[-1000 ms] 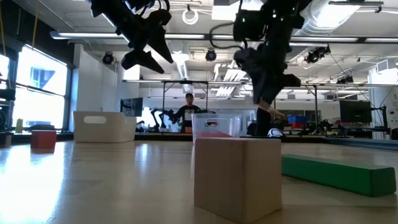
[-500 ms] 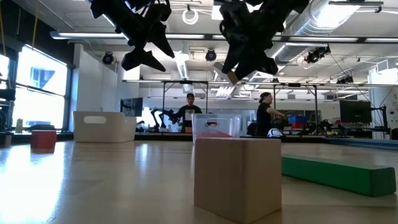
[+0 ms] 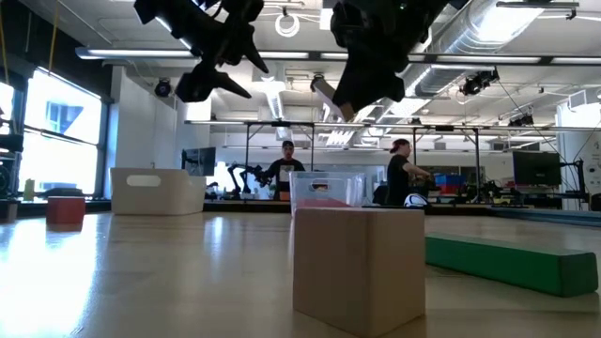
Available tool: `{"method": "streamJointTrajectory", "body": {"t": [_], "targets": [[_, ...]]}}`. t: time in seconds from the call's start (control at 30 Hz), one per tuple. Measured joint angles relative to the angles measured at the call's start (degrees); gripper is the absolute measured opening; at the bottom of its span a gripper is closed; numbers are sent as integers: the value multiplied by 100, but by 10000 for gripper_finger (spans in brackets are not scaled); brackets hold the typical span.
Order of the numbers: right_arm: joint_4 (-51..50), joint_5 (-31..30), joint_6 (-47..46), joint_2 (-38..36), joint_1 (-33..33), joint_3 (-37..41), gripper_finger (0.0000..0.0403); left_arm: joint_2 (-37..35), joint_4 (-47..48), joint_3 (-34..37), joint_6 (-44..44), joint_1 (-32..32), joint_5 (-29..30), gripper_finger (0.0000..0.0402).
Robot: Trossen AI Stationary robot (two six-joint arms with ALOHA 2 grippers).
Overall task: Sort & place blocks by color
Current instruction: Put the brown block into the top white bin
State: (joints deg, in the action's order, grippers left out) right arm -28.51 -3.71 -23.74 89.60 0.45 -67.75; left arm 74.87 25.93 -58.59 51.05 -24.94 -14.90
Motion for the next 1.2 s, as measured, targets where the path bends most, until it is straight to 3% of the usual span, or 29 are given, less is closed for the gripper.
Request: {"method": "streamJointTrajectory", "body": {"t": [0.2,0.53,0.97,1.2], "targets": [[-71,-287,601,0,-2,-42,101,0,0,0,450,295,43,204],[-965,-708,1361,-4,-2,-962,101,0,-2,0,986,524,400,204],[-981,-405,3140,144,0,-1038,101,2,-86,2,1537,809,352,204],[-944,-251,3329,536,89,-1034,101,72,-359,2,1767,912,317,204]]}}
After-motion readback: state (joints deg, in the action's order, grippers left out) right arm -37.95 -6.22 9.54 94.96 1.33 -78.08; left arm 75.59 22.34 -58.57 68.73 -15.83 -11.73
